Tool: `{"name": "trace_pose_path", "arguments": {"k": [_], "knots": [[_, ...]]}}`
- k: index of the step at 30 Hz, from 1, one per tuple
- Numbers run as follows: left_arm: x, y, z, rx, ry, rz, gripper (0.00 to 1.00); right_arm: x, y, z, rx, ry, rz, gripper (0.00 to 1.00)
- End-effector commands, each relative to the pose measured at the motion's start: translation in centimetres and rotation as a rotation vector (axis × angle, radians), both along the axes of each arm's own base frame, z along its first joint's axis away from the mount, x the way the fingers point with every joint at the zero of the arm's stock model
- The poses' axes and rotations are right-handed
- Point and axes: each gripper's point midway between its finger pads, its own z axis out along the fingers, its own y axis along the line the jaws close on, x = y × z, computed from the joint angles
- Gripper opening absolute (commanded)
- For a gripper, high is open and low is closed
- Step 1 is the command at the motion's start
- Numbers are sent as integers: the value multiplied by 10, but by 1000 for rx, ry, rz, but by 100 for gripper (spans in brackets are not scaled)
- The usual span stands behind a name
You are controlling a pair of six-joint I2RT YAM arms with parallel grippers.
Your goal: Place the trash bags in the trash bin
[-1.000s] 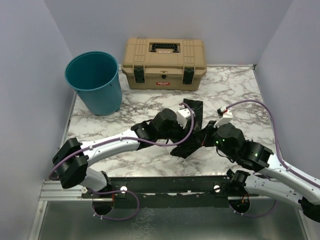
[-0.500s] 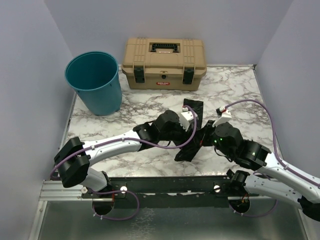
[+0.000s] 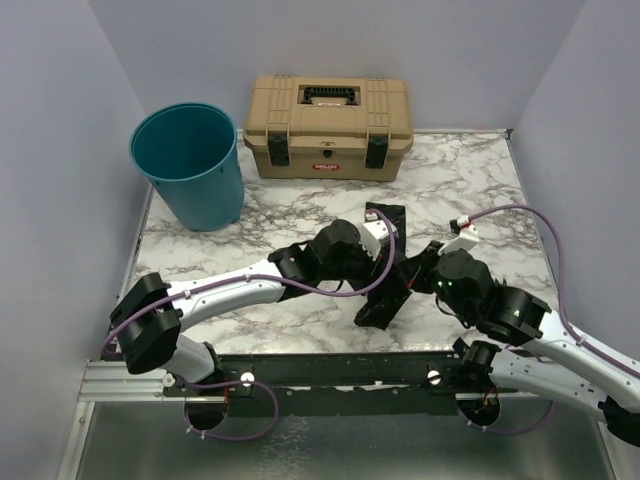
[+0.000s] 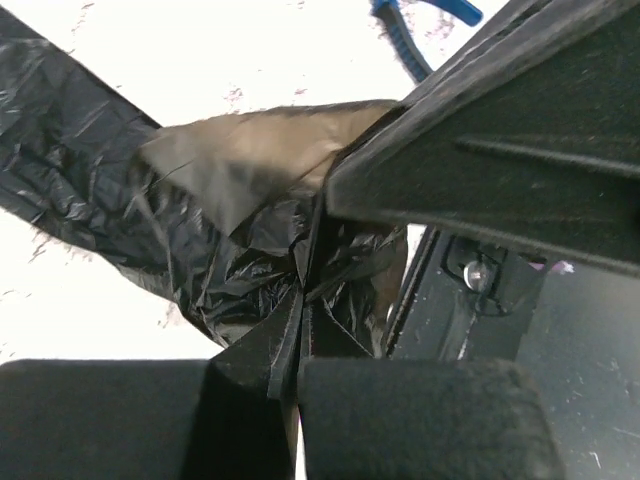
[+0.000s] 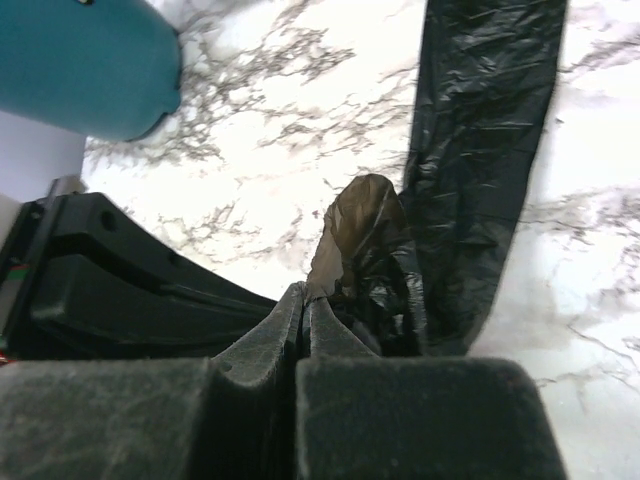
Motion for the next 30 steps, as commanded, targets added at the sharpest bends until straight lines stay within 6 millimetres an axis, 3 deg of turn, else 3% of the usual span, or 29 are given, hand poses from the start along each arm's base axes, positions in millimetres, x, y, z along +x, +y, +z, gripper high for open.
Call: {"name": "trace_pose_path", "arguments": {"k": [1, 11, 21, 23, 26, 30], "knots": [[17, 20, 5, 28, -66, 136, 0, 2, -35, -14, -66, 29, -157, 1], [39, 57, 8, 86, -97, 313, 0, -2, -54, -16, -86, 27, -202, 1], [49, 75, 9, 131, -90, 384, 0, -7, -41, -7, -69, 11, -114, 1], [52, 80, 10, 138, -87, 403, 0, -8, -36, -5, -51, 9, -89, 12], [54, 81, 22, 108, -80, 416, 0, -11, -21, -7, -14, 20, -32, 44], [55, 78, 40, 53, -59, 424, 0, -13, 17, -18, 54, 50, 91, 60]]}}
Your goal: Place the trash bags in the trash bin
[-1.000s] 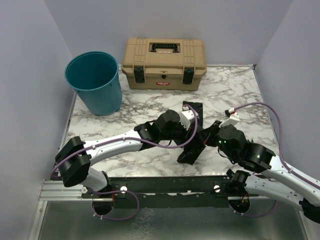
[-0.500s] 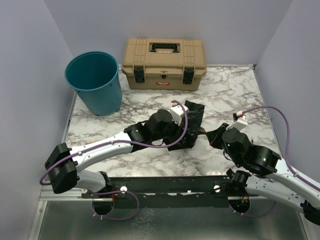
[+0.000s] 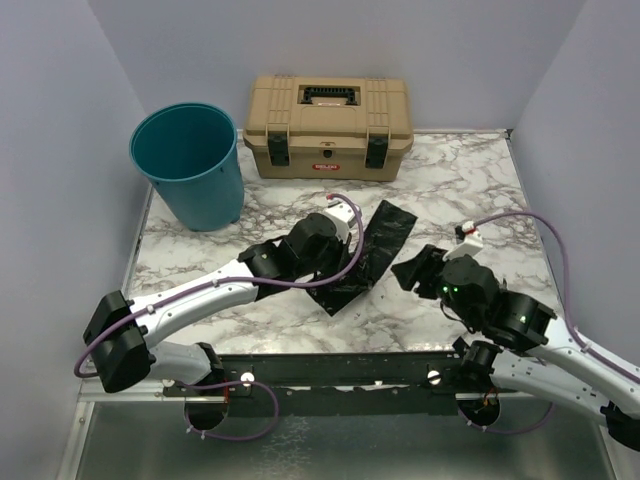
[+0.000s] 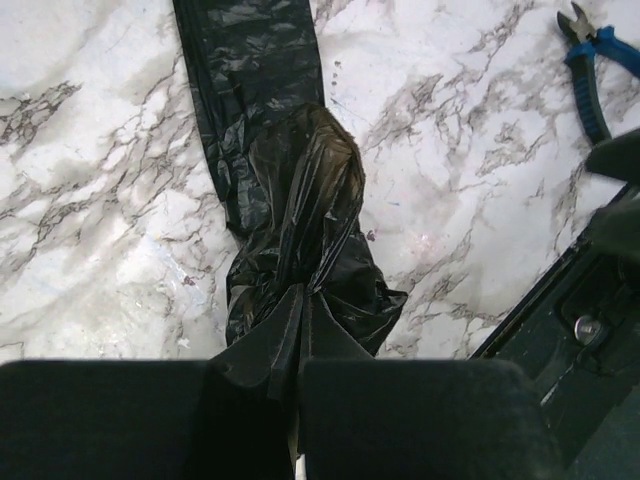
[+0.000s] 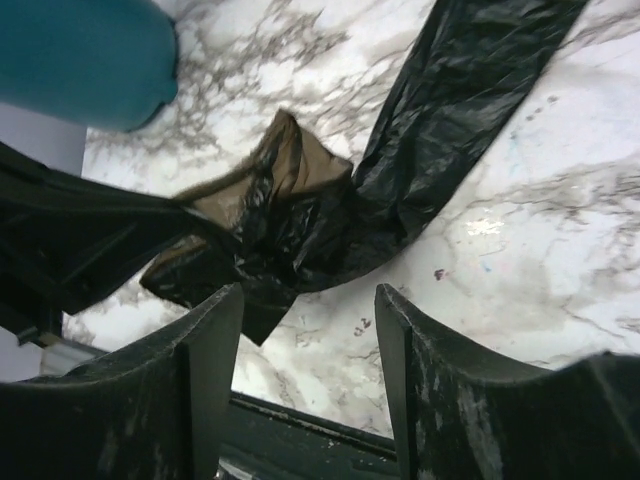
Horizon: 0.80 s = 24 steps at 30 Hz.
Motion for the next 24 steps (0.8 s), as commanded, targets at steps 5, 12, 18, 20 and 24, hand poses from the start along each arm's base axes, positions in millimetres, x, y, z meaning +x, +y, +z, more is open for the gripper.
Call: {"name": "trace_pose_path", "arguments": {"k": [5, 12, 18, 20, 24], "knots": [[1, -7, 51, -142, 21, 27, 0, -5, 82, -26, 133, 99, 238, 67], [-2, -6, 64, -195, 37, 42, 0, 17, 115, -39, 90, 73, 273, 64], [-4, -1, 84, -239, 11, 48, 0, 38, 103, -67, 12, 74, 152, 16], [-1, 4, 88, -235, -4, 66, 0, 39, 98, -69, 3, 75, 133, 2], [3, 17, 91, -216, -29, 107, 0, 35, 83, -71, -5, 61, 110, 1]]}}
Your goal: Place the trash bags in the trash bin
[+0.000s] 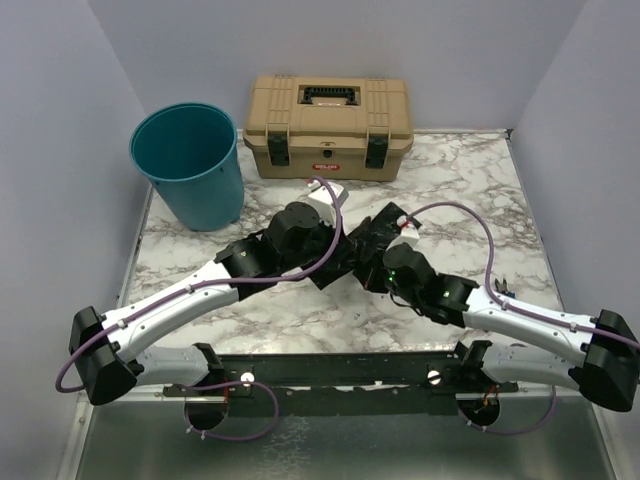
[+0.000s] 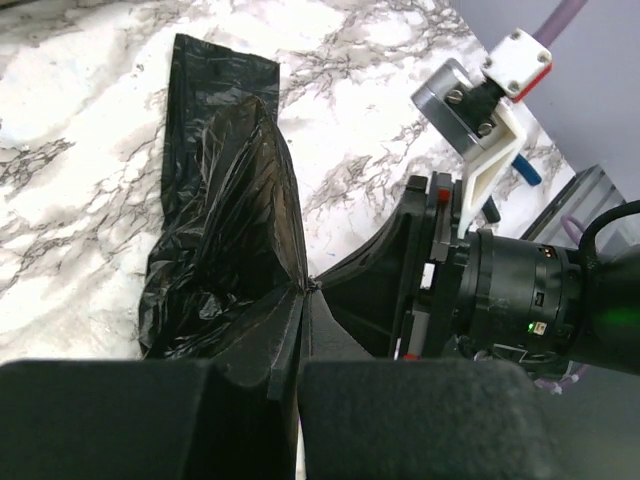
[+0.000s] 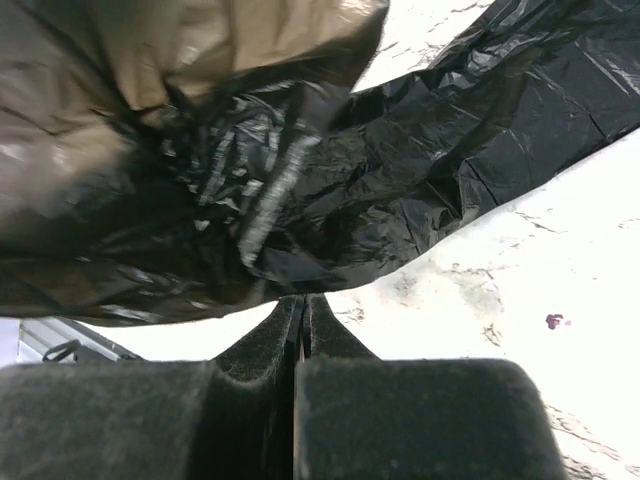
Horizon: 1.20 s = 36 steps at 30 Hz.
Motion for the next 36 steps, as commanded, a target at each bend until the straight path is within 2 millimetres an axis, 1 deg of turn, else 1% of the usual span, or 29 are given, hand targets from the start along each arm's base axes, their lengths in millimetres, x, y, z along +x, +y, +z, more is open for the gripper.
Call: {"name": "trace_pose_path", "arguments": {"k": [1, 5, 7, 10, 12, 15, 17, 19, 21, 24, 25, 27, 28, 29, 31, 34, 36], "knots": [[7, 17, 21, -10, -40, 64, 0, 4, -23, -1, -16, -48, -72, 1], [14, 30, 27, -4, -57, 108, 0, -4, -43, -10, -35, -25, -107, 1], [16, 32, 28, -6, -55, 107, 0, -8, -45, -4, 3, -26, -106, 1], [16, 30, 28, -18, -36, 99, 0, -13, -43, 11, 70, -40, -90, 2], [15, 27, 25, -17, -24, 88, 0, -15, -42, 24, 104, -51, -80, 9], [14, 27, 18, -14, -1, 90, 0, -18, -43, 45, 143, -72, -67, 16], [10, 20, 12, -27, 33, 55, 0, -20, -42, 63, 175, -90, -54, 29], [-4, 5, 5, -49, 74, -55, 0, -21, -44, 75, 198, -91, -64, 40], [-20, -10, -6, -78, 97, -165, 0, -20, -50, 81, 213, -73, -111, 50], [-32, -17, -32, -51, 109, -227, 0, -20, -61, 83, 231, -34, -187, 60], [-35, -18, -40, -32, 101, -246, 0, -21, -65, 81, 235, -12, -217, 62], [-41, -22, -61, 6, 94, -273, 0, -23, -79, 68, 209, 44, -294, 63], [-44, -25, -71, 21, 95, -289, 0, -25, -86, 59, 188, 73, -331, 63], [-49, -29, -81, 36, 102, -311, 0, -29, -95, 46, 146, 111, -364, 63], [-62, -40, -96, 57, 110, -365, 0, -36, -106, 28, 109, 171, -415, 64], [-90, -56, -118, 100, 135, -455, 0, -48, -111, 11, 95, 248, -433, 64], [-103, -61, -131, 123, 162, -480, 0, -56, -113, 2, 101, 290, -431, 64]]}}
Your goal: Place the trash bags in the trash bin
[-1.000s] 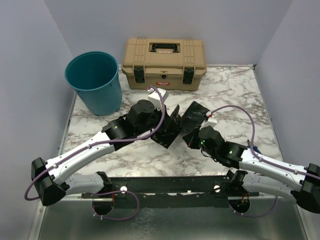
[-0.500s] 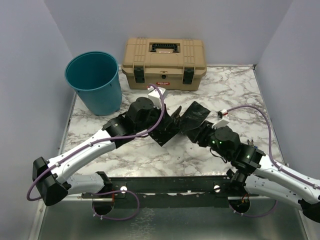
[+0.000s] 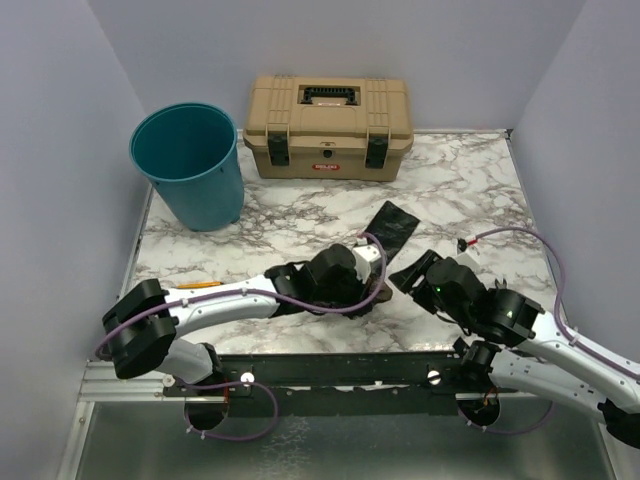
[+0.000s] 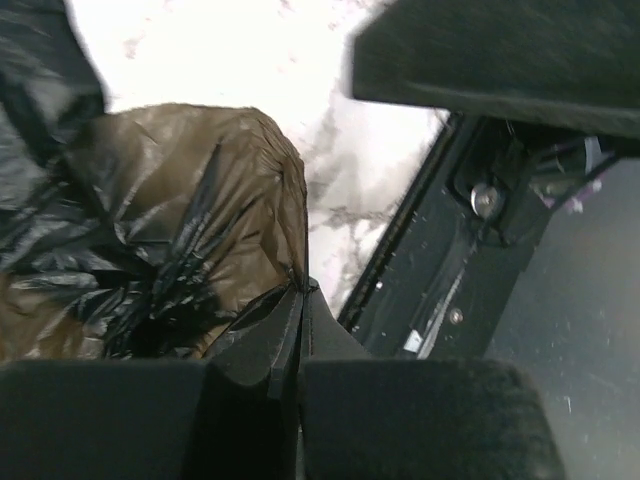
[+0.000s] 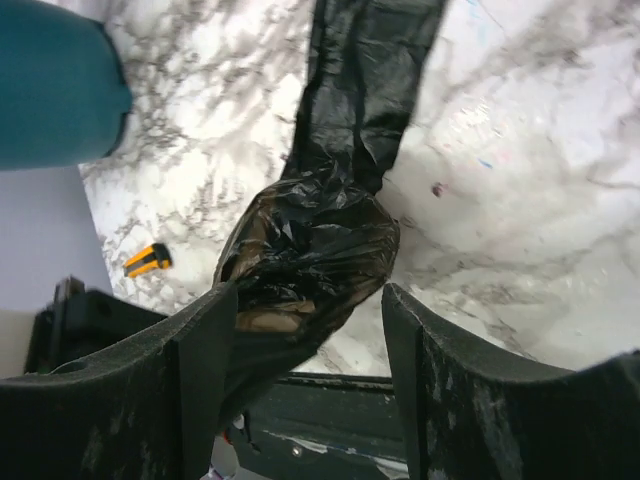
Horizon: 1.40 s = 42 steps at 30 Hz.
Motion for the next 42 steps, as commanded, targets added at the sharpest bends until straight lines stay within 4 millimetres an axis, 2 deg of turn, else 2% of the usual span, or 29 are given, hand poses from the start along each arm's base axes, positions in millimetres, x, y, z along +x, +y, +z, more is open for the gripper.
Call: {"name": "trace_pose_path", "arguments": {"k": [1, 2, 4, 6, 8, 9, 11, 15, 21, 23, 25, 27, 30, 32, 35, 38, 42], "knots": [[-32, -19, -18, -2, 16, -114, 0, -22, -25, -36, -27, 155, -89, 65], [-35, -17, -22, 4, 32, -114, 1, -25, -26, -39, -13, 170, -93, 65], [-46, -14, -30, 11, 76, -134, 17, -30, -25, -44, 23, 186, -86, 67], [-58, -10, -36, 16, 123, -162, 27, -34, -24, -51, 48, 200, -78, 67], [-70, -4, -40, 18, 169, -191, 46, -38, -22, -59, 69, 224, -79, 68], [-73, -1, -39, 16, 179, -192, 49, -40, -20, -63, 74, 238, -70, 68], [-78, 4, -34, 0, 183, -194, 57, -45, -17, -73, 71, 267, -54, 68], [-89, 5, -8, -63, 189, -260, 73, -50, -8, -86, 54, 314, -9, 68], [-93, 13, -4, 3, 184, -298, 75, -49, 22, -85, 135, 306, 95, 68], [-88, 15, -6, 28, 169, -280, 73, -48, 30, -82, 179, 288, 115, 67], [-76, 16, 0, 32, 125, -218, 71, -47, 35, -82, 209, 281, 128, 66], [-59, 19, 15, 13, 44, -139, 71, -49, 38, -87, 217, 289, 139, 62], [-28, 29, 36, 15, -78, 1, 76, -52, 42, -93, 212, 296, 177, 51], [-13, 37, 39, 45, -126, 62, 78, -53, 49, -95, 212, 288, 219, 44], [4, 48, 24, 148, -161, 97, 80, -55, 52, -104, 189, 318, 233, 34], [-2, 50, -4, 256, -116, 7, 80, -54, 54, -108, 154, 322, 246, 23], [-7, 54, -28, 357, -82, -57, 77, -51, 54, -106, 123, 312, 251, 14]]}}
